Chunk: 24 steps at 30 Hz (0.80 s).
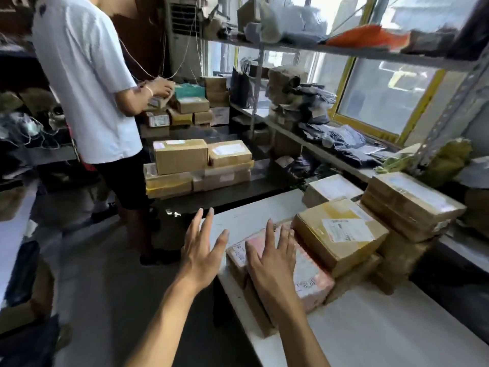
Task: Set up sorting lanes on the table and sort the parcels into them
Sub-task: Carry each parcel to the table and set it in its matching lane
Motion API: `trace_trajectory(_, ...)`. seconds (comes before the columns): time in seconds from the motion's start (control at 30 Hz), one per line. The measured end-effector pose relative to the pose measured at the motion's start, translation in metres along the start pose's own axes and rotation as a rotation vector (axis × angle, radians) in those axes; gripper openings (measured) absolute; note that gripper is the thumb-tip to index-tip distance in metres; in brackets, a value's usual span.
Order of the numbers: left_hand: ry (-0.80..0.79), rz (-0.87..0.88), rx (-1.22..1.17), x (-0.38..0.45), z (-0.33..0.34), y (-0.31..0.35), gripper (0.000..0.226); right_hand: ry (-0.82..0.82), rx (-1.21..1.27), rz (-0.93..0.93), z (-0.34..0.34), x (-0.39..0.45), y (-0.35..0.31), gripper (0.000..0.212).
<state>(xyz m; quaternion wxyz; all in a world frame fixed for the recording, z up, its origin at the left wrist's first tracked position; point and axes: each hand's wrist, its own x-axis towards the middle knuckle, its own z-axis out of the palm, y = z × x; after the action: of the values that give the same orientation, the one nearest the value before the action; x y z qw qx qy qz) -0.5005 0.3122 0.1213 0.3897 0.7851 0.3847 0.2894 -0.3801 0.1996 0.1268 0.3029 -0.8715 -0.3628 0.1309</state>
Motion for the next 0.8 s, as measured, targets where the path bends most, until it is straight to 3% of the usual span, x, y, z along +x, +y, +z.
trace_trajectory(0.4, -0.285, 0.052, -0.199, 0.142, -0.006, -0.017, 0.087, 0.126, -0.074, 0.234, 0.02, 0.114, -0.045, 0.073)
trace_trajectory(0.8, -0.538, 0.065, -0.224, 0.26, 0.08, 0.001, 0.082, 0.268, 0.147, 0.479, 0.002, 0.223, 0.005, 0.072)
